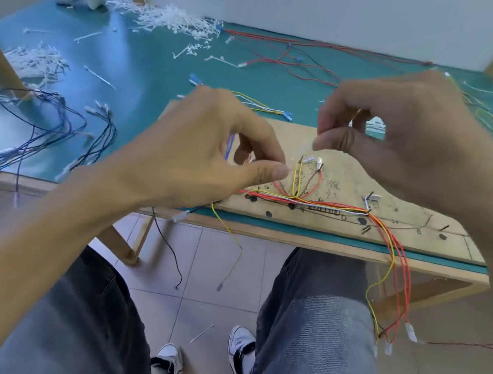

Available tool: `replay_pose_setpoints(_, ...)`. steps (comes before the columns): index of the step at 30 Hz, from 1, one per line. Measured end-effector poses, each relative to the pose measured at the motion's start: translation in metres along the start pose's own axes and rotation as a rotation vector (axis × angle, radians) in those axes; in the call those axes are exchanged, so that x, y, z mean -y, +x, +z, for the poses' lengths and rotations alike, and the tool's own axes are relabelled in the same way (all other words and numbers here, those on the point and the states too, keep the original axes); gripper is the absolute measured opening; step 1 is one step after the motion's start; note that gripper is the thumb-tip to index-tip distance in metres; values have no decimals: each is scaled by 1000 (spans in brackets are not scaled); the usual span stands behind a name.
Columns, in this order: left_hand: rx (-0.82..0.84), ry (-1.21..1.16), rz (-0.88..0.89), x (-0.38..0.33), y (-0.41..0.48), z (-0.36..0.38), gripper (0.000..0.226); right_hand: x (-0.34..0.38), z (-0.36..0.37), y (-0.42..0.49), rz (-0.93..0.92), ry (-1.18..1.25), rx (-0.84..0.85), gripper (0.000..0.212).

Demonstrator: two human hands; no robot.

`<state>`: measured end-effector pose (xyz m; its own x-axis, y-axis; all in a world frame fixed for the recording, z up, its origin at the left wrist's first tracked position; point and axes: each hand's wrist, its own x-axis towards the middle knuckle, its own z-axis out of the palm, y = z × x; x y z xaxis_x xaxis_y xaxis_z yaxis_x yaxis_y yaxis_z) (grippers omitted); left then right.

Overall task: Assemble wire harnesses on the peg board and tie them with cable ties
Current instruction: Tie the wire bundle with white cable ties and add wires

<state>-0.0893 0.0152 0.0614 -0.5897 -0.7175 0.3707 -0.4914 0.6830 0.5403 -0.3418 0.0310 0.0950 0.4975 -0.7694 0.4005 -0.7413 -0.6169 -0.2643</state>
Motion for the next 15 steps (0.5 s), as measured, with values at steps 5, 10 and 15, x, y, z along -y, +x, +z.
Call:
replay_pose_setpoints(5, 9, -168, -55, 4, -16, 3, 11, 12, 24, -3, 55, 525, -77, 9)
replay_pose_setpoints(10, 1, -254, -81, 7, -28, 15, 12, 20, 58, -9, 180, 937, -198, 9)
replay_pose_setpoints(15, -21, -282, -90, 7, -33, 24, 19, 25, 79, -13, 264, 1172, -314, 9)
